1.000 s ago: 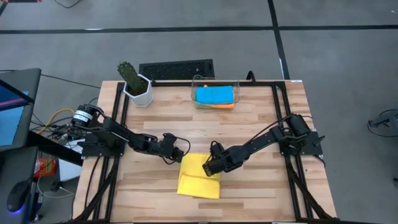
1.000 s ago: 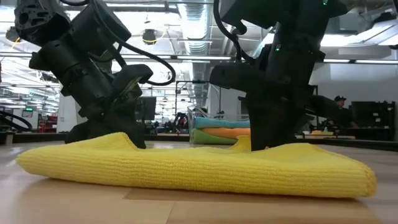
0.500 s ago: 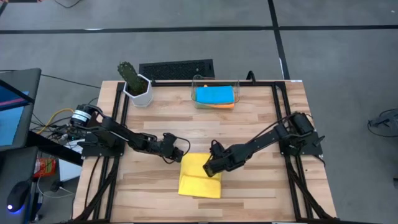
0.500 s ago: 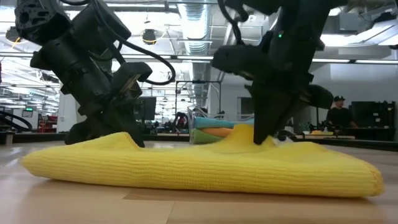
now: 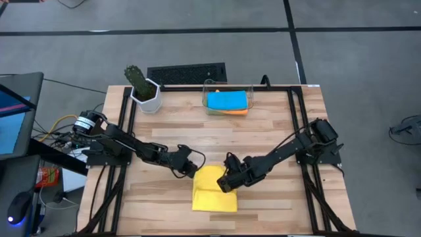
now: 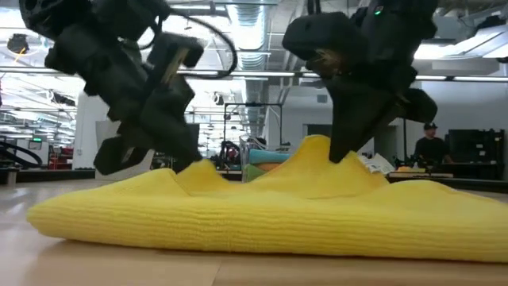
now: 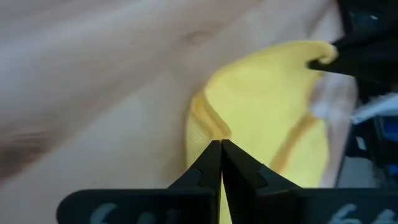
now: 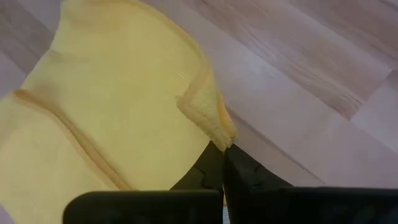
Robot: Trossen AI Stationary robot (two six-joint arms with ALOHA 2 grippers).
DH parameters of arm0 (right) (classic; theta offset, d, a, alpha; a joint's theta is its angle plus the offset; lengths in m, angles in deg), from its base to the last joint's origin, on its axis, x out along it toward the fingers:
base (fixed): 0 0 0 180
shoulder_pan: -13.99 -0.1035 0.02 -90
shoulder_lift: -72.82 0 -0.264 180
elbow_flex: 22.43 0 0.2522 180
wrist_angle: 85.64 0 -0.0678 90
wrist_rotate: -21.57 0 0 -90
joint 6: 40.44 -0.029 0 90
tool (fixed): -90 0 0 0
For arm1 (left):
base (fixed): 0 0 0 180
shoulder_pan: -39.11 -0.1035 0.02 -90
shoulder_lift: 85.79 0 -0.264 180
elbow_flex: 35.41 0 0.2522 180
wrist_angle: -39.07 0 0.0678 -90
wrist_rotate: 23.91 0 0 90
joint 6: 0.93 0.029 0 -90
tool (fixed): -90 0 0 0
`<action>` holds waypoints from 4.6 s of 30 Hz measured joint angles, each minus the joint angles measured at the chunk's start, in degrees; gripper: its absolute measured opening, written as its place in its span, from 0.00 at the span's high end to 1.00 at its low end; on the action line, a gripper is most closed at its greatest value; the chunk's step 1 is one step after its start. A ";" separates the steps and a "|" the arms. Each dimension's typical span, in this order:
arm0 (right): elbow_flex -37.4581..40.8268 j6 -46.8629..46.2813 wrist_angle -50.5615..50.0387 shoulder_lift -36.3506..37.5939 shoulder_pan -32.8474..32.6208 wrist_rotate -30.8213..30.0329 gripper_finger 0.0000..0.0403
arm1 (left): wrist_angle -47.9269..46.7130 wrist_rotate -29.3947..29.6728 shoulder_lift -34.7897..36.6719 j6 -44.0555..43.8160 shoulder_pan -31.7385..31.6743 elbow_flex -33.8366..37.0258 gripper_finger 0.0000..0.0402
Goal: Fold microfiber towels
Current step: Fold the yellow towel
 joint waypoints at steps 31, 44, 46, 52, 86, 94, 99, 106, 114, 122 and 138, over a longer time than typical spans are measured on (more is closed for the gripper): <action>-0.04 1.32 6.20 3.23 -18.40 -7.95 0.94 | -6.09 -3.26 0.12 -1.49 15.71 -10.04 1.00; -0.06 7.62 11.85 1.51 -20.55 -7.90 0.85 | -6.51 1.60 0.12 -4.00 19.22 -10.04 1.00; -0.10 8.31 12.01 0.84 -20.62 -7.66 0.84 | -6.47 1.82 0.12 -4.02 19.22 -10.04 1.00; -0.04 9.25 11.72 0.71 -21.12 -7.40 0.75 | -6.41 2.60 0.12 -4.11 19.19 -10.04 1.00; -0.04 15.99 14.75 0.68 -23.90 -7.98 0.48 | 0.51 2.41 0.01 1.44 22.89 -10.00 0.95; -0.04 18.37 20.60 0.66 -22.65 -10.00 0.48 | 0.55 2.76 0.01 2.73 23.11 -10.00 0.82; -0.07 23.40 28.54 0.63 -21.98 -12.70 0.53 | 2.29 11.89 -0.04 2.53 23.83 -10.00 0.79; 7.38 20.43 36.15 0.63 -23.29 -12.03 0.67 | 4.30 17.08 -1.18 6.30 24.11 -10.02 0.88; 15.03 15.91 45.25 0.63 -24.14 -12.26 0.80 | 16.98 12.06 -15.14 2.73 25.90 -10.02 0.99; 15.37 12.84 45.86 -3.78 -23.82 -8.66 0.87 | 19.55 11.88 -20.26 -1.00 27.15 -10.94 1.00; 15.47 23.73 57.21 -4.51 -21.90 -13.77 0.93 | 11.74 6.79 -20.04 -1.66 25.99 -14.66 1.00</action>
